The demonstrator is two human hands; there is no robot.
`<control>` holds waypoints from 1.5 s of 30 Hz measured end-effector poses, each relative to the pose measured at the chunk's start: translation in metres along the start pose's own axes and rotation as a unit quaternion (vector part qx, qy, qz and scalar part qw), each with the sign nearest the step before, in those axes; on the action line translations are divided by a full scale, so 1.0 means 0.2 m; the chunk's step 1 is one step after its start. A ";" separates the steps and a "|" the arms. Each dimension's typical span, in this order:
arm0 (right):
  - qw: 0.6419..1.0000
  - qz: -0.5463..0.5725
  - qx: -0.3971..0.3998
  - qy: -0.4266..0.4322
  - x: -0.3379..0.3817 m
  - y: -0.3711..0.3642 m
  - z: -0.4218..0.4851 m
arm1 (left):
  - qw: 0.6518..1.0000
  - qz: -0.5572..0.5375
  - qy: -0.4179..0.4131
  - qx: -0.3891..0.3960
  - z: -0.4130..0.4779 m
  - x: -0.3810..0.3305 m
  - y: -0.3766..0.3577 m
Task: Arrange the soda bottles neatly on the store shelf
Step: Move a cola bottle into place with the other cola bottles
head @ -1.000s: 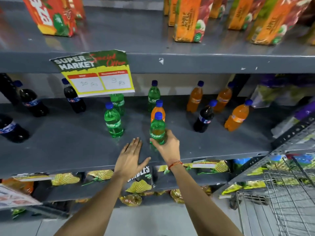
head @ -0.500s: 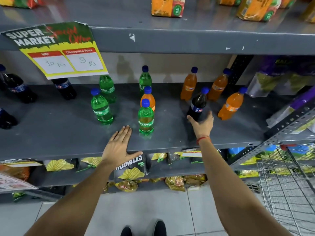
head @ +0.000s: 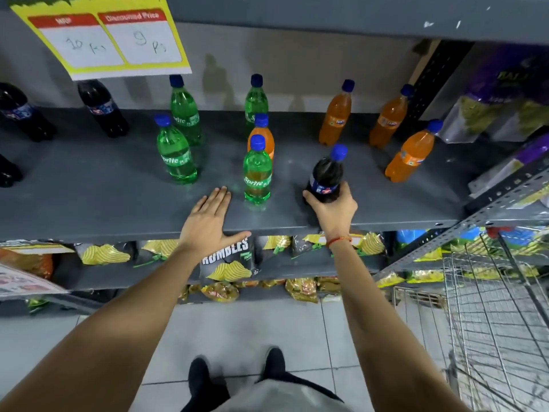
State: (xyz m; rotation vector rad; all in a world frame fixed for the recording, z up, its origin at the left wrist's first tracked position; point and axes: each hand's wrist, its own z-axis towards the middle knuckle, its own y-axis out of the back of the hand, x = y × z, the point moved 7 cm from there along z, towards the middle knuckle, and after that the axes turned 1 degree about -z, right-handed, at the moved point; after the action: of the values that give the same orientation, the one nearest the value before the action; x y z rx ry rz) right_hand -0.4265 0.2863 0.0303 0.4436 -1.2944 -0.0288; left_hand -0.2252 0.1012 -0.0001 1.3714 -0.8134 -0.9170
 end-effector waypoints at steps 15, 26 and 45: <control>0.985 -0.009 0.145 0.098 0.49 -0.87 -0.61 | 0.990 -0.108 0.052 -0.079 -0.38 0.71 0.20; 0.976 -0.018 0.197 0.091 0.88 -1.70 -0.72 | 0.976 -0.097 0.171 -0.091 -0.59 1.37 0.23; 0.972 0.042 0.231 0.030 0.81 -1.98 -0.77 | 0.978 -0.067 0.168 -0.101 -0.57 1.43 0.11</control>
State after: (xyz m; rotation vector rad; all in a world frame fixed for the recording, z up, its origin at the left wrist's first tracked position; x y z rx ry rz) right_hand -0.1488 -0.0735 0.0161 0.7804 -1.2569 0.3608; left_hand 0.0038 -0.1066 0.0031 1.3653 -0.3646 -0.8157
